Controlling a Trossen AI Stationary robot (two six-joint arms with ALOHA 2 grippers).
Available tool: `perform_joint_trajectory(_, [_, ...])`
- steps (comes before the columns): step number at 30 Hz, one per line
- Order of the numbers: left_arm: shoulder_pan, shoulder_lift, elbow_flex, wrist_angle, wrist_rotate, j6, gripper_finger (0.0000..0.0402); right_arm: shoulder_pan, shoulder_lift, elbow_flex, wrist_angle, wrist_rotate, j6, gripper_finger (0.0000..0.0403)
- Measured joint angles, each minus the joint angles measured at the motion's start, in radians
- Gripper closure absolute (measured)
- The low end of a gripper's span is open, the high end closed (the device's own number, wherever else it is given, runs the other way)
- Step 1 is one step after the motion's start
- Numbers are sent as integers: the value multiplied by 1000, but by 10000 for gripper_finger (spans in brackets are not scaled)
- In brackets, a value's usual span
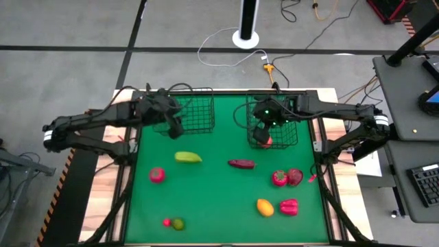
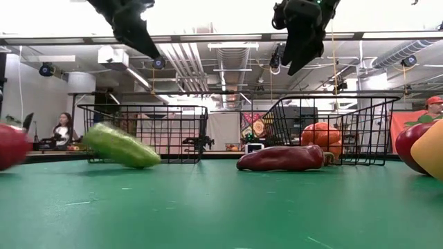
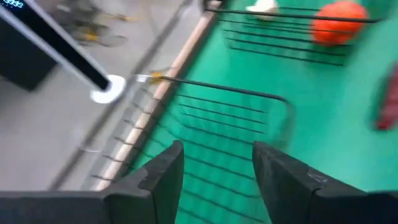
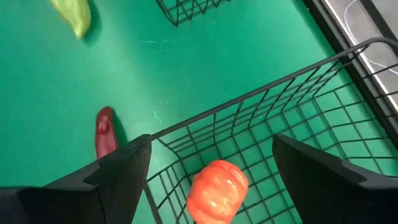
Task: Sort produce into baskets
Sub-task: Put the left red tomato into the left wire basket
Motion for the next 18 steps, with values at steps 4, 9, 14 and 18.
perform_joint_trajectory(4, [-29,-21,23,-114,61,-101,248,2,0,-7,2,0,-2,78])
perform_joint_trajectory(9, [-152,-31,67,-319,82,-325,262,2,0,-15,9,0,-8,78])
perform_joint_trajectory(14, [-327,-22,80,-407,82,-552,271,2,0,-29,27,0,-20,78])
perform_joint_trajectory(18, [-457,-4,80,-471,82,-708,272,2,0,-43,39,0,-28,78])
